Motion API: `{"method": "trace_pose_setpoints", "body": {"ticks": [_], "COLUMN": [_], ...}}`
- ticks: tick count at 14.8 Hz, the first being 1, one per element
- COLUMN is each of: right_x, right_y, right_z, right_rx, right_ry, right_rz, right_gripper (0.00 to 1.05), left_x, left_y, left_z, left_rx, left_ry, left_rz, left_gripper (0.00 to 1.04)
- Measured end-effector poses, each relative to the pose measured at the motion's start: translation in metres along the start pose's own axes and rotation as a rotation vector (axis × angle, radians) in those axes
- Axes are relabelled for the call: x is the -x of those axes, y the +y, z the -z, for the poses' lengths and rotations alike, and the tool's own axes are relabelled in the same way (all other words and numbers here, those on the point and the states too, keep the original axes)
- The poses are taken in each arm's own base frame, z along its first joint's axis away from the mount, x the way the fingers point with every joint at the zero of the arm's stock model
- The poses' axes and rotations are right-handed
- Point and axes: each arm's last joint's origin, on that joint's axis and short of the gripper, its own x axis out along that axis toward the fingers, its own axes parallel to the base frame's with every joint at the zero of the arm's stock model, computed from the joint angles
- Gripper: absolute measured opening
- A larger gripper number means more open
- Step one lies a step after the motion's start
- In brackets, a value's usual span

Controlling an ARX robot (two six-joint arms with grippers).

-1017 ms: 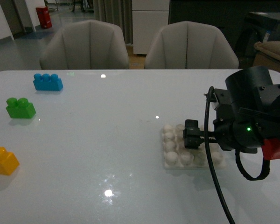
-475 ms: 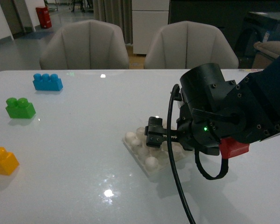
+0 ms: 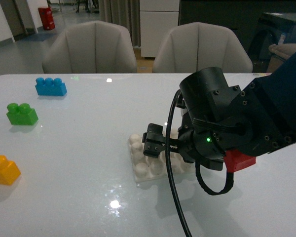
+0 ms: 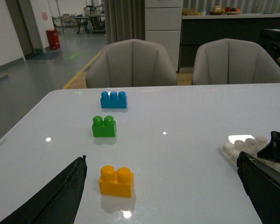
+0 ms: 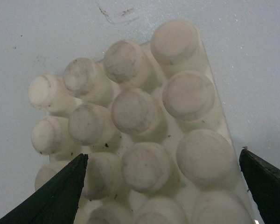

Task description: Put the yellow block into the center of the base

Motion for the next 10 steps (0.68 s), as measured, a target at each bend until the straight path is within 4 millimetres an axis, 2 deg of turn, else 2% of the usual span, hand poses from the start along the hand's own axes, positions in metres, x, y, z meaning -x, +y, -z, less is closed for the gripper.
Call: {"method": "trace_pose_setpoints", "body": {"ticks": [2, 4, 6, 8, 10], "right_x": [0.015, 0.063, 0.115, 0.161, 0.222], "right_y": [-0.019, -0.055, -0.081, -0.1, -0.109], "right_z": [-0.006, -0.043, -0.065, -0.064, -0.046], "right_rx": [-0.053, -0.155, -0.204, -0.213, -0.172], "right_ry": [-0.006, -0.135, -0.273, -0.381, -0.493], "right_rz": [-0.005, -0.031, -0.049, -0.03, -0.01], "right_gripper": [0.98, 0.98, 0.98, 0.98, 0.98], "left_x": [0.0, 0.0, 0.0, 0.0, 0.0], "left_y": [0.0, 0.0, 0.0, 0.0, 0.0], "left_z": [0.0, 0.0, 0.0, 0.0, 0.0], "left_rx": [0.0, 0.0, 0.0, 0.0, 0.0], "left_ry": [0.0, 0.0, 0.0, 0.0, 0.0], "left_rz": [0.0, 0.0, 0.0, 0.0, 0.0], "left_gripper": [0.98, 0.98, 0.98, 0.98, 0.98]}}
